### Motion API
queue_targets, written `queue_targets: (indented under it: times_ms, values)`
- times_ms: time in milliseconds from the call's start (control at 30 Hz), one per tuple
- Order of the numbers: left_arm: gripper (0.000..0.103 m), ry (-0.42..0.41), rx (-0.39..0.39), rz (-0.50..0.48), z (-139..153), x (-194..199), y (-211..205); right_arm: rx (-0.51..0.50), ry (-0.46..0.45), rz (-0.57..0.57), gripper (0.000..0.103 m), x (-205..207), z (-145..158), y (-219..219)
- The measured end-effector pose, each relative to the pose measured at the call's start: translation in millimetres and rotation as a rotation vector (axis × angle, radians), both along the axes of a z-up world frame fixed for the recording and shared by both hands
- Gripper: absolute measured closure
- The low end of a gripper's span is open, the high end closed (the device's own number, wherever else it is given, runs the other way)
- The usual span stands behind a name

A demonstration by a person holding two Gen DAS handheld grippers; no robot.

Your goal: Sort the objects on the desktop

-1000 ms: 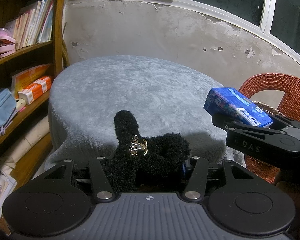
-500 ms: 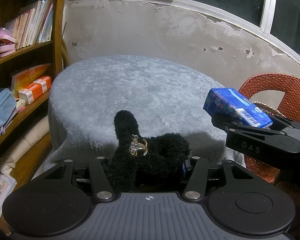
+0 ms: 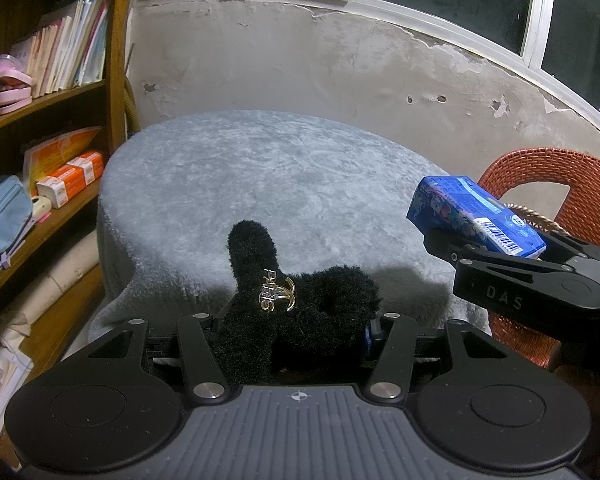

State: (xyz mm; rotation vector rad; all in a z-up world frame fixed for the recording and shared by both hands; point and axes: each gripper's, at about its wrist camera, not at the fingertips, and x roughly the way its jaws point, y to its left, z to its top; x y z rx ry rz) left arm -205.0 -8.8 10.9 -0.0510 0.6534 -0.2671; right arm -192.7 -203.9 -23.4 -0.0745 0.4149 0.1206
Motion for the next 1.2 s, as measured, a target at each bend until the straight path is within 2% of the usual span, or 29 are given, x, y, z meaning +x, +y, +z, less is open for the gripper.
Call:
queue_targets:
  times_ms: [1200]
  values:
    - [0.043,0.001,0.000,0.000,-0.4,0.8,1.7,0.003,-0.008,0.026,0.042,-1.2,2.0,-1.9]
